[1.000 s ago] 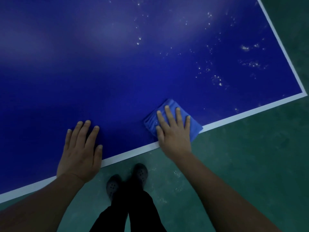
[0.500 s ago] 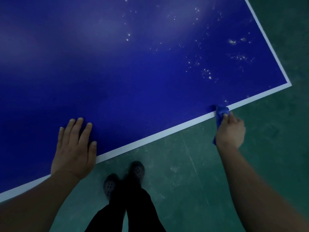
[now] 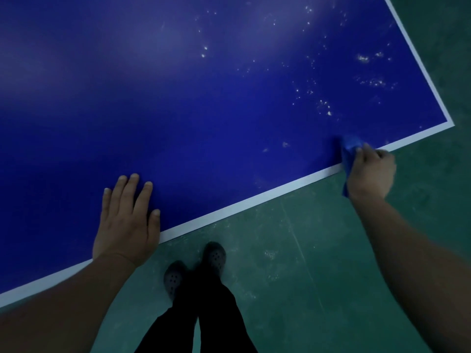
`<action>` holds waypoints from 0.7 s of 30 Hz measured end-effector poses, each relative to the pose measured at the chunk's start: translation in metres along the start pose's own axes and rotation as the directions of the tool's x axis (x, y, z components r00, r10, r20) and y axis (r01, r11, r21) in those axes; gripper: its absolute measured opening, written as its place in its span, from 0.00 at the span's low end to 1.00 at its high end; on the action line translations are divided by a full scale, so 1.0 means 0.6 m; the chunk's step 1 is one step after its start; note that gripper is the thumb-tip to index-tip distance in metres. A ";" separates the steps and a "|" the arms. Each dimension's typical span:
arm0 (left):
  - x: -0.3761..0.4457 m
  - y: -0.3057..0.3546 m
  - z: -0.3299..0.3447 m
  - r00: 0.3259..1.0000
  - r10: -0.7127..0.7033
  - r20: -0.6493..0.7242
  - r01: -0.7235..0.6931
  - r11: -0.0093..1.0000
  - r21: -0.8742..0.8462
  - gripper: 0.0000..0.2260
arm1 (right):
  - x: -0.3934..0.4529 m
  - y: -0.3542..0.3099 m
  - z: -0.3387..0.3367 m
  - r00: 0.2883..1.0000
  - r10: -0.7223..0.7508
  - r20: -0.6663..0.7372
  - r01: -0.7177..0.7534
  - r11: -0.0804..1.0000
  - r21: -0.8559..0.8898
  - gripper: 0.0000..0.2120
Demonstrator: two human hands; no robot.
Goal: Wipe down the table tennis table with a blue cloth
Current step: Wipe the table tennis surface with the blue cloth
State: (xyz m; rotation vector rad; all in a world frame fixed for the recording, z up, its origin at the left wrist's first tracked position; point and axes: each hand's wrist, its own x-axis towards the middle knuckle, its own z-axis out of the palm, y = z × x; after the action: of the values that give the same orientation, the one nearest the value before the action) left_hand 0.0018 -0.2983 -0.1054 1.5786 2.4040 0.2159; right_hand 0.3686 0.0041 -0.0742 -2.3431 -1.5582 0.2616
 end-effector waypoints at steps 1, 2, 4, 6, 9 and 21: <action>0.000 -0.001 0.000 1.000 -0.001 0.002 0.001 1.000 0.001 0.29 | -0.013 -0.030 0.007 0.992 -0.127 0.000 0.127 0.990 0.065 0.22; 0.000 -0.001 -0.001 1.000 -0.002 0.004 0.002 1.000 0.002 0.29 | -0.031 -0.060 0.024 0.966 -0.257 0.025 0.253 0.962 0.107 0.22; 0.000 -0.001 -0.001 1.000 -0.002 0.006 0.002 1.000 -0.001 0.29 | -0.084 -0.114 0.073 0.916 -0.388 0.096 0.379 0.920 0.102 0.22; -0.001 -0.003 -0.001 1.000 -0.001 0.011 0.001 1.000 -0.008 0.29 | -0.148 -0.157 0.112 0.907 -0.396 0.141 0.406 0.913 -0.050 0.22; 0.000 -0.004 0.000 1.000 0.002 0.004 -0.002 1.000 -0.010 0.28 | -0.261 -0.186 0.136 0.659 -0.726 0.196 0.741 0.671 -0.009 0.19; 0.001 -0.009 0.002 1.000 0.001 0.012 -0.001 1.000 -0.006 0.28 | -0.215 -0.195 0.126 0.860 -0.464 0.214 0.502 0.845 -0.186 0.22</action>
State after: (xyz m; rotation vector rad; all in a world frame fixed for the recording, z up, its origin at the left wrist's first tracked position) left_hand -0.0030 -0.3001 -0.1083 1.5739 2.3910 0.2133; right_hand 0.1932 -0.0610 -0.1059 -2.0236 -2.3126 0.1524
